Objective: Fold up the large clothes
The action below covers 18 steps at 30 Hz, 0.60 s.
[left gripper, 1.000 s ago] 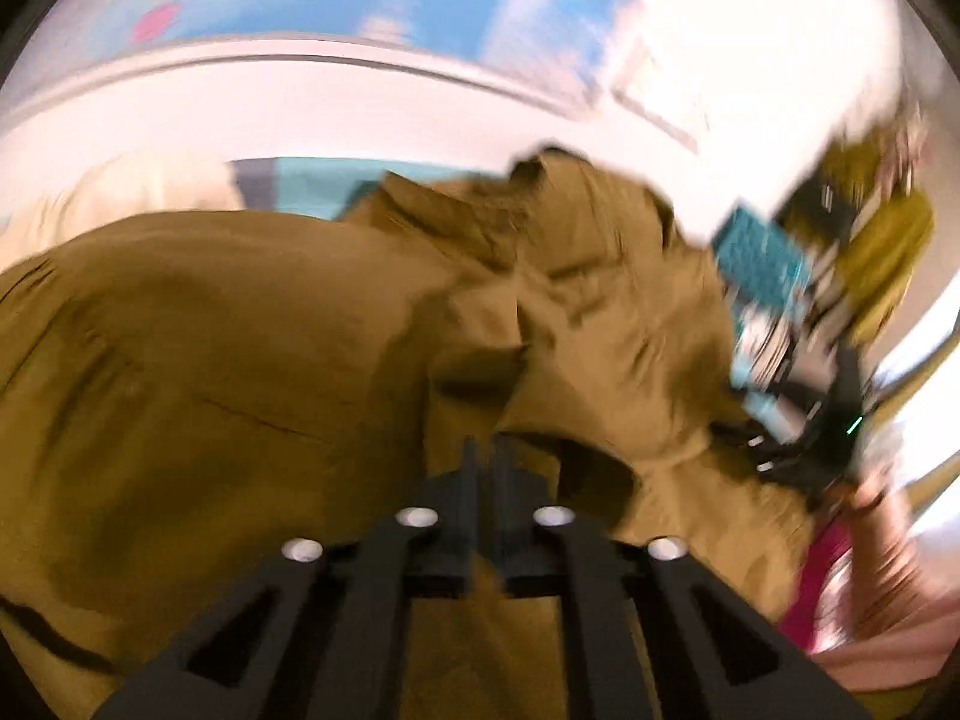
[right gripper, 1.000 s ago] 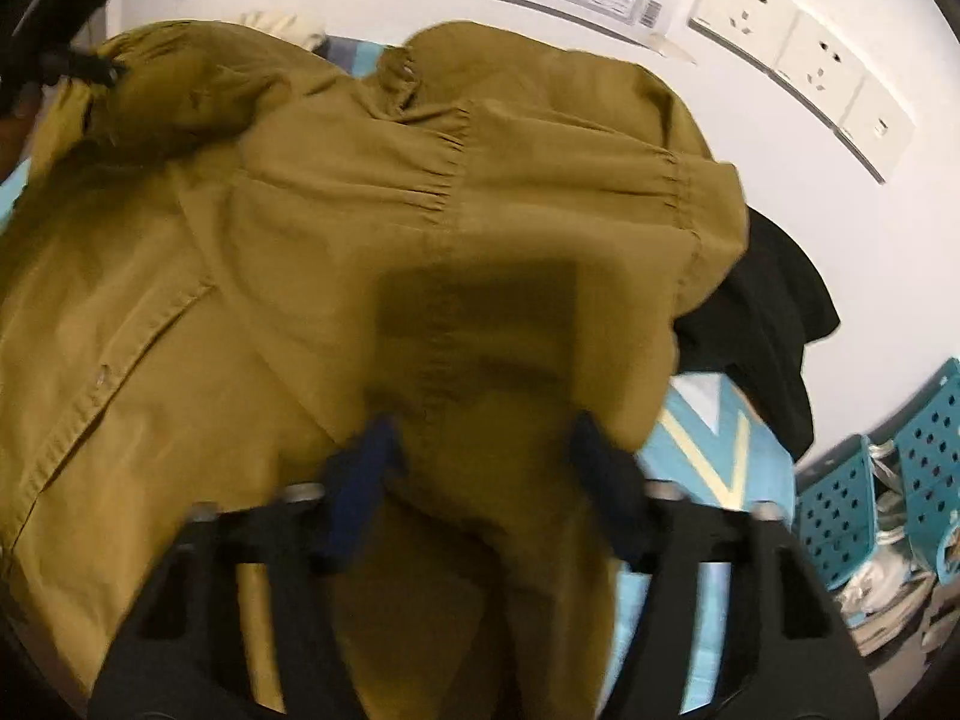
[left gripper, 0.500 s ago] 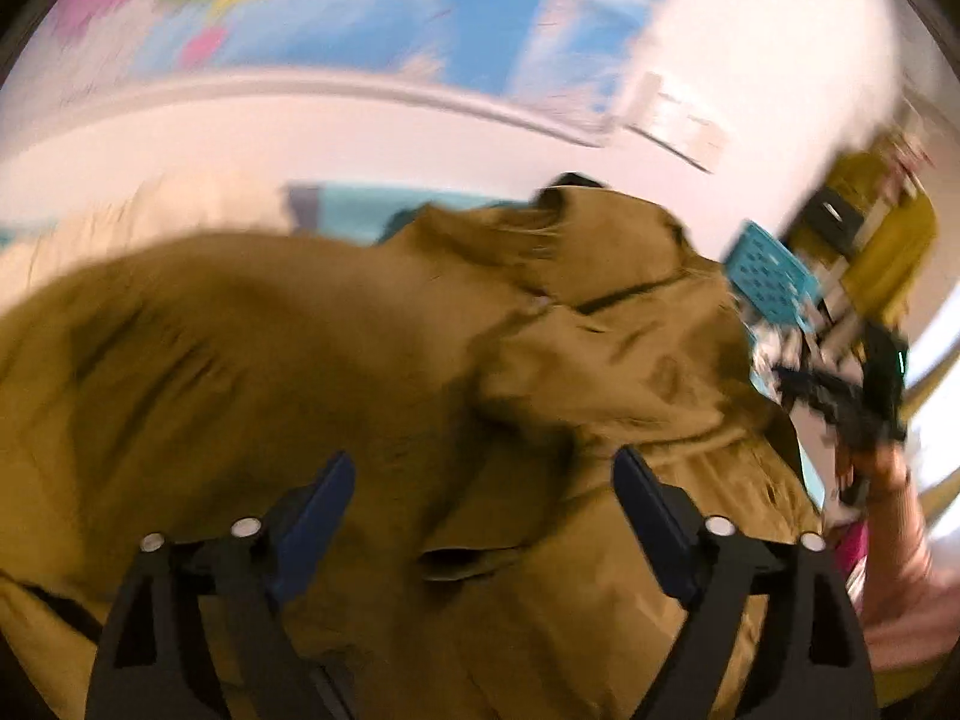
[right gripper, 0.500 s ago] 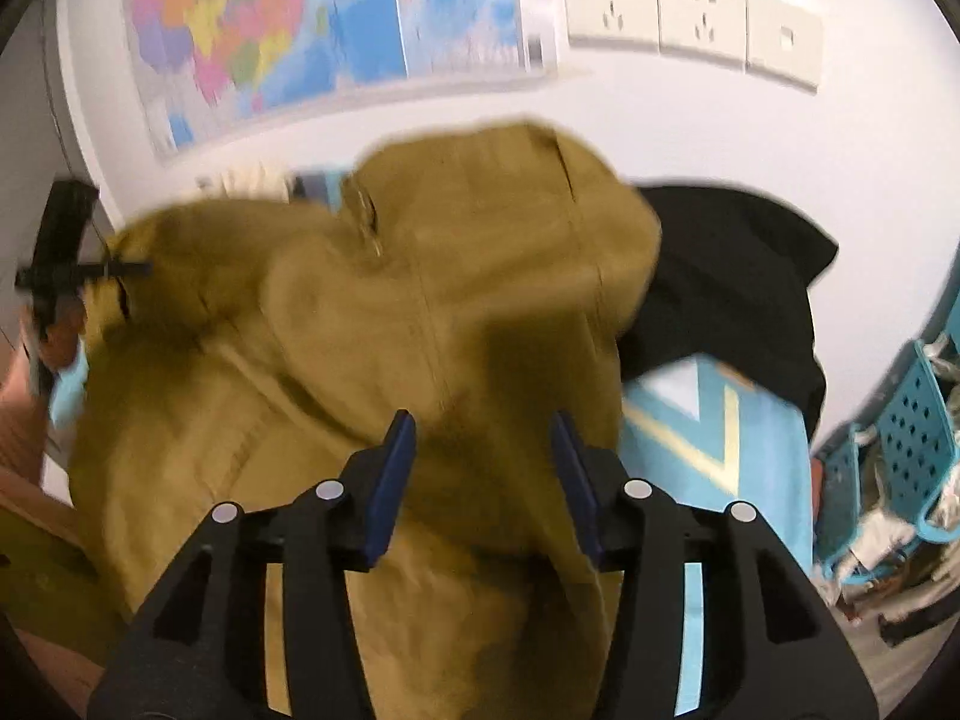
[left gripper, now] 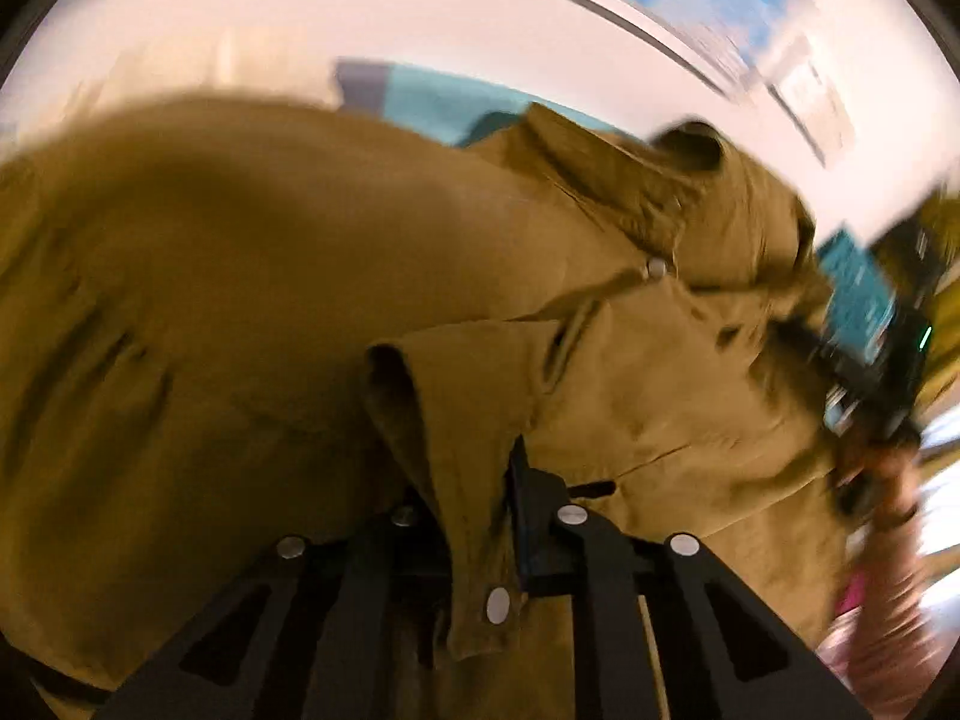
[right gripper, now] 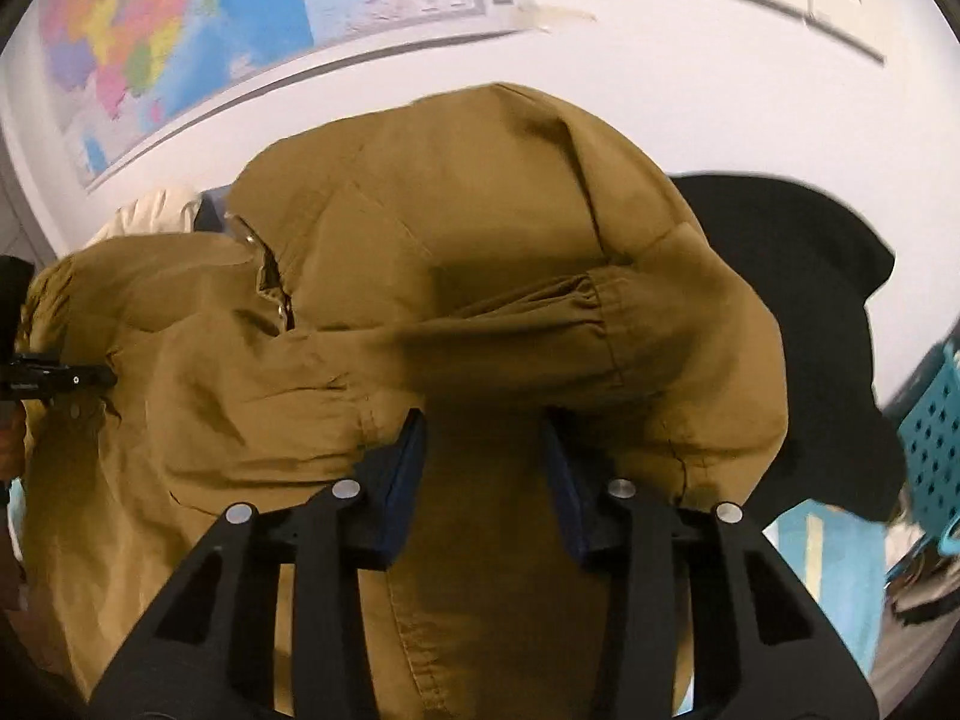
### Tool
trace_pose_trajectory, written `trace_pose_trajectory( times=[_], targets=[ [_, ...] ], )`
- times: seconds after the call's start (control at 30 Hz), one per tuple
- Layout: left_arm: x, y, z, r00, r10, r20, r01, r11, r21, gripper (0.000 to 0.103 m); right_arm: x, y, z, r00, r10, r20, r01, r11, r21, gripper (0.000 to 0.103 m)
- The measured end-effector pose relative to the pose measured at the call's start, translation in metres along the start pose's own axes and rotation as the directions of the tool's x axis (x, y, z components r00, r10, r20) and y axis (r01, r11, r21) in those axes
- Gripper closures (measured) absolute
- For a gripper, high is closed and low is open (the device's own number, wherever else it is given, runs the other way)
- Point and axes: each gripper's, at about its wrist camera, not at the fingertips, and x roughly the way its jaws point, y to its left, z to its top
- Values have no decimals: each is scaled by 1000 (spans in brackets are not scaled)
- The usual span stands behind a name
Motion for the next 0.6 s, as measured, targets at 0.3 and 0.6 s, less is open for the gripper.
trace_pose_trajectory(
  times=[0.3, 0.6],
  targets=[
    [-57, -27, -27, 985, 23, 174, -54, 984, 171, 24, -27, 96, 6, 975, 217, 49, -206, 963, -174, 55],
    [-132, 12, -64, 906, 246, 346, -302, 946, 118, 17, 20, 208, -2, 877, 462, -133, -480, 847, -229, 54]
  ],
)
